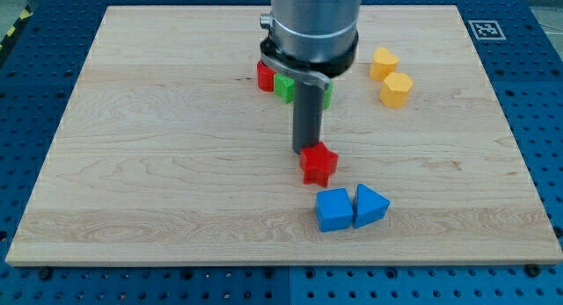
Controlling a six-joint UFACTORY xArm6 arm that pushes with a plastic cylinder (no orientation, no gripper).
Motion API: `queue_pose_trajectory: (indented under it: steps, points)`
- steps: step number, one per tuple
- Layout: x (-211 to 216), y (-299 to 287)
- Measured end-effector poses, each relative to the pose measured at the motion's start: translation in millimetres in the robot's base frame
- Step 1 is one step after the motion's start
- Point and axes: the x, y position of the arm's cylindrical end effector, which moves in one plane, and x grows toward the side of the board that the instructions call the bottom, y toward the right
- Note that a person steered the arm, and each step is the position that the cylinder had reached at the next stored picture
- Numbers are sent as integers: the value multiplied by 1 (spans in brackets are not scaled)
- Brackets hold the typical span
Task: Separate green star from the red circle
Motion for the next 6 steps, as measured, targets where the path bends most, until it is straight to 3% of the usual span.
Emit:
queue_pose_trajectory:
  steps: [1,3,6]
  points:
    - [11,15]
    - [-14,-1]
    - [-147,-109]
